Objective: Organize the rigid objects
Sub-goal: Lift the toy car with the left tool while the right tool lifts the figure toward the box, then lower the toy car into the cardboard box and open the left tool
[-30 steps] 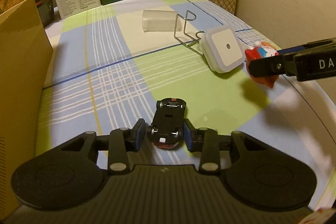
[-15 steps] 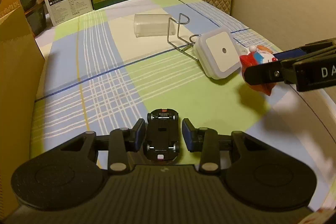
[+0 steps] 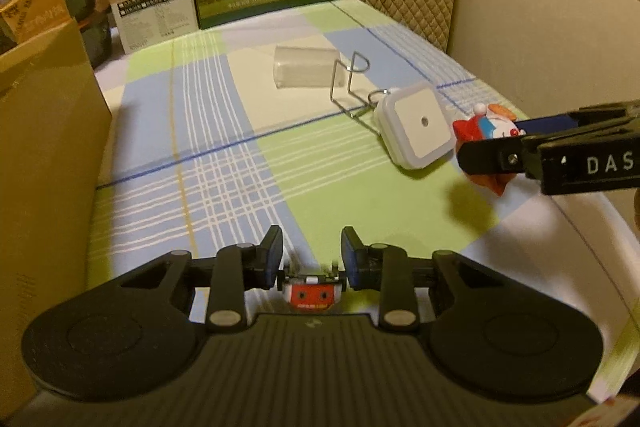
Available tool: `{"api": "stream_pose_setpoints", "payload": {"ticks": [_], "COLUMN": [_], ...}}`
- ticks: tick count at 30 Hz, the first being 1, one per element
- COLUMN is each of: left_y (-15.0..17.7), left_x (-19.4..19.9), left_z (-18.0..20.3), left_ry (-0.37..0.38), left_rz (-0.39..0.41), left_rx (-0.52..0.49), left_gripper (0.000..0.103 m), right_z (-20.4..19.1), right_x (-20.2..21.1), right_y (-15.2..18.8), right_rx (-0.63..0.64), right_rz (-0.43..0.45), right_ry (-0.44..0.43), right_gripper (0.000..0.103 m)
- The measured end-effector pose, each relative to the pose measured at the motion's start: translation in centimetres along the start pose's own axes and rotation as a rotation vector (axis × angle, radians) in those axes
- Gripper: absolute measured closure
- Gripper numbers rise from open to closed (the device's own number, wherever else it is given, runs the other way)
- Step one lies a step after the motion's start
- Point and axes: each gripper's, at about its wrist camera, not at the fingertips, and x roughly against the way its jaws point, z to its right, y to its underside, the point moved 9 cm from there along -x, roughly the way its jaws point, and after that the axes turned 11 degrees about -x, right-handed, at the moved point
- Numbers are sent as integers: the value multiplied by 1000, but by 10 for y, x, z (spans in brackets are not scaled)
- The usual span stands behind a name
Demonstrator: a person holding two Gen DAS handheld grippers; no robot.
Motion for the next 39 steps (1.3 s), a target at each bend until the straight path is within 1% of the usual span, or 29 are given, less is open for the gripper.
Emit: {"api": "stream_pose_setpoints", "payload": {"ticks": [6,13,17,24,31,37,39], "left_y": [-5,11,18,20,13,-2,-8], "left_x": [28,70,95,129,156,185,196], "left_z": [1,-1,-9,-29,-51,-80,-94], "left_ry": [-10,-14,-23,-51,-59,-70,-85], "left_rz": [40,54,66,76,96,124,137], "left_rx": [24,53,68,68,80,94,98], "left_gripper": [76,76,76,76,76,76,76], "right_z": [-11,-27,-40,-63,-89,-131,-146], "right_x": [27,59,74,81,84,90,92], "right_y": [2,23,29,35,30,13,8], "right_rx": [-23,-32,-33,-12,15,46,54], "right_rz": [53,73,86,90,88,87,84], "right_ry": [5,-1,-14,-41,-88,-166,-195], "right_gripper": [36,36,36,36,36,36,36]}}
